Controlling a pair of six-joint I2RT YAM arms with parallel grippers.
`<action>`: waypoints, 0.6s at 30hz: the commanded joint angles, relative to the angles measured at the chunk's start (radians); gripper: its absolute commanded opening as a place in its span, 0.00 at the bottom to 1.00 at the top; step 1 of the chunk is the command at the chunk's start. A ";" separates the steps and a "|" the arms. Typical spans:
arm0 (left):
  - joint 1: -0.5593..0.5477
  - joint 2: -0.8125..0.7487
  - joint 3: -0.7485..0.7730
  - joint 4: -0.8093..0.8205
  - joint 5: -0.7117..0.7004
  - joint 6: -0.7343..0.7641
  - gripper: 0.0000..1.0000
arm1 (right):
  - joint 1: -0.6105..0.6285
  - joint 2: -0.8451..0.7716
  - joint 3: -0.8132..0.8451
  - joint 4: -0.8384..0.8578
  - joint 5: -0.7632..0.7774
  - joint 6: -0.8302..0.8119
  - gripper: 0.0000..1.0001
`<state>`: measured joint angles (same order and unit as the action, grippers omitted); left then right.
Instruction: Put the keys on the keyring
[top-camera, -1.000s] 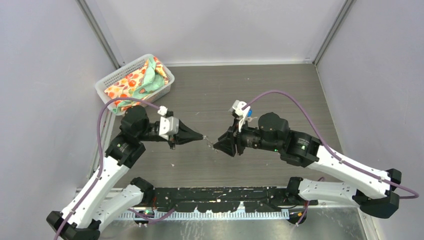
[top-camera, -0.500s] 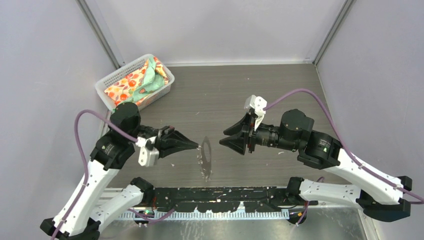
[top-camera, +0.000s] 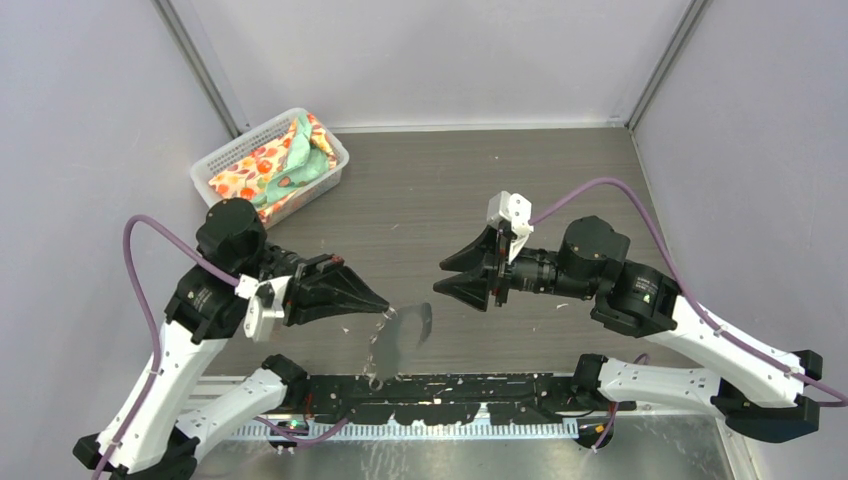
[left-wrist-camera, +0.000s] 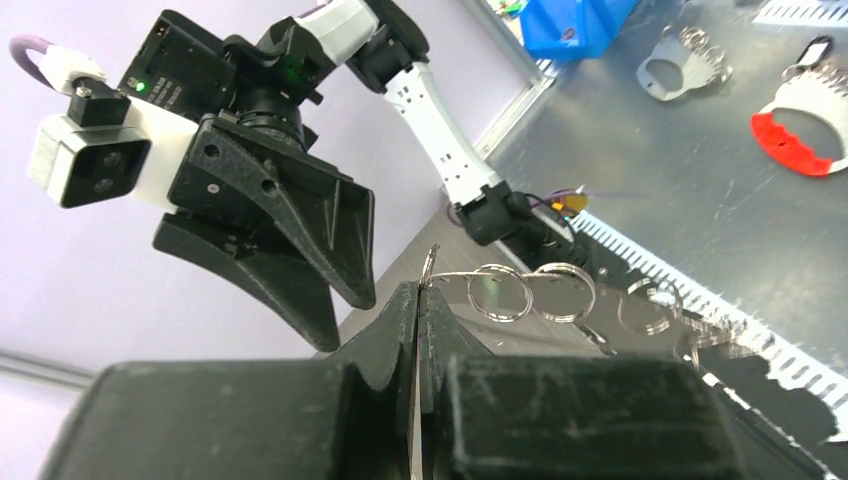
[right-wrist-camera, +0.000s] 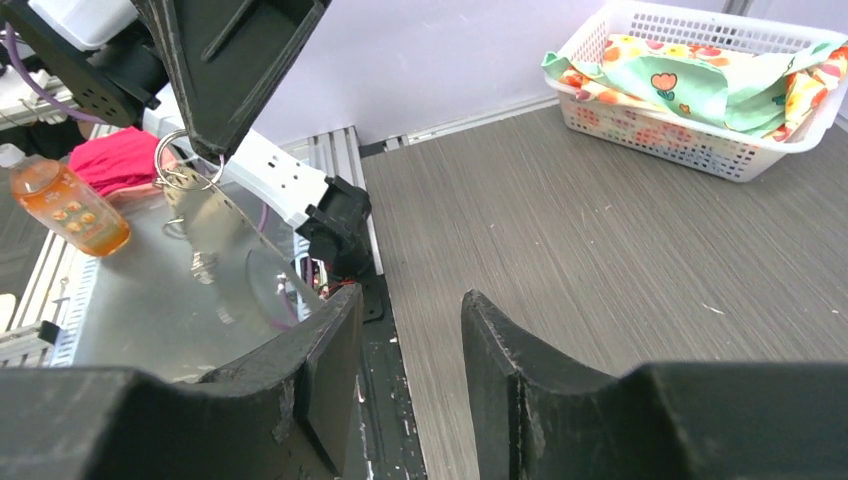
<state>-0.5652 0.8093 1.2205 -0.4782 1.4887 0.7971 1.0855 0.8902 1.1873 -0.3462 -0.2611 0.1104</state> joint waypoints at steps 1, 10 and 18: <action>-0.018 0.002 0.020 0.101 0.034 -0.131 0.00 | 0.004 -0.010 0.047 0.076 -0.034 0.014 0.47; -0.023 0.018 0.017 0.125 -0.010 -0.276 0.00 | 0.004 -0.011 0.036 0.094 -0.070 0.061 0.54; -0.022 0.044 0.020 0.131 -0.058 -0.394 0.00 | 0.004 -0.030 0.018 0.095 -0.053 0.059 0.60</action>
<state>-0.5846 0.8394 1.2205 -0.3946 1.4620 0.5056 1.0855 0.8845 1.1950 -0.3004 -0.3122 0.1646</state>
